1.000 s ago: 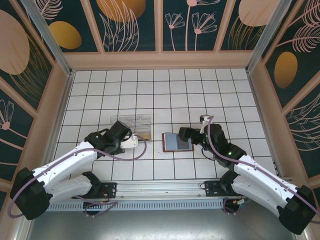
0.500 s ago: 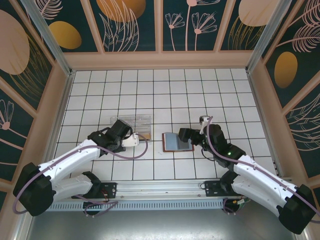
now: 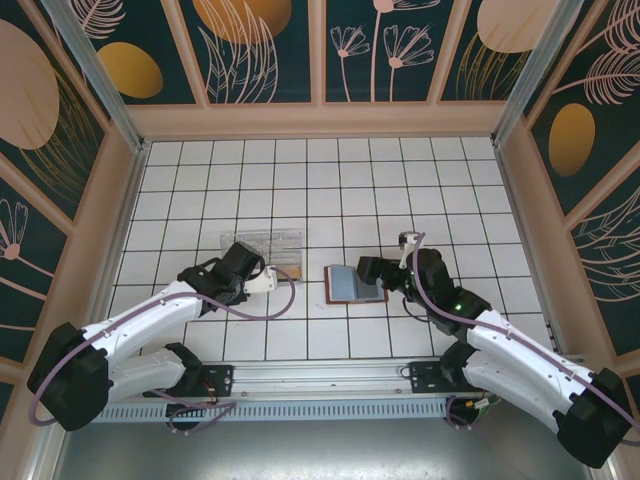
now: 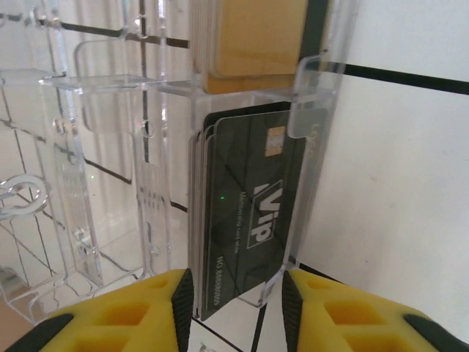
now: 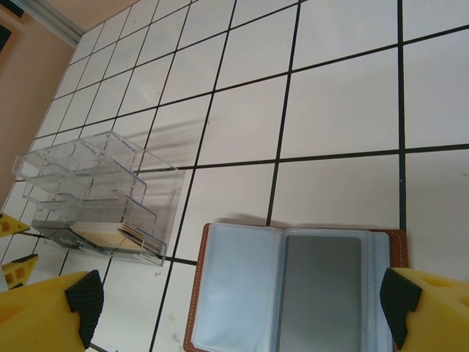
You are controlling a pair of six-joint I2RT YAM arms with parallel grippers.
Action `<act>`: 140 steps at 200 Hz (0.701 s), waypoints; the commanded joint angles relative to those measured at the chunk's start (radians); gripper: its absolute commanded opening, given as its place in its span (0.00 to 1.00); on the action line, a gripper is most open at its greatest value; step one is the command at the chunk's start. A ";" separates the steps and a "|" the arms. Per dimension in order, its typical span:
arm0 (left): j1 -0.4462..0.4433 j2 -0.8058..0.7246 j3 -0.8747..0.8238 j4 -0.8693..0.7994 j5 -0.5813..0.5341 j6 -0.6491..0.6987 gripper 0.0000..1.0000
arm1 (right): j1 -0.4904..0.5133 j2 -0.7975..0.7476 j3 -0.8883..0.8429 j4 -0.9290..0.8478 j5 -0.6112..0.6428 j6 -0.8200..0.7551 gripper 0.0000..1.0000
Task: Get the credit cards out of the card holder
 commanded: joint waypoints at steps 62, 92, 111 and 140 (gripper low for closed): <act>0.007 -0.018 0.007 0.126 -0.049 -0.051 0.43 | 0.003 0.002 -0.011 0.038 0.001 0.013 0.99; 0.007 -0.044 0.107 0.141 0.011 -0.193 0.50 | 0.002 0.012 -0.009 0.040 0.006 0.010 0.99; 0.007 -0.037 0.181 0.163 0.056 -0.364 0.61 | 0.000 0.030 -0.001 0.037 0.006 0.006 0.99; 0.006 0.012 0.302 0.171 0.131 -0.624 0.99 | -0.003 0.076 0.026 0.023 0.000 0.010 0.99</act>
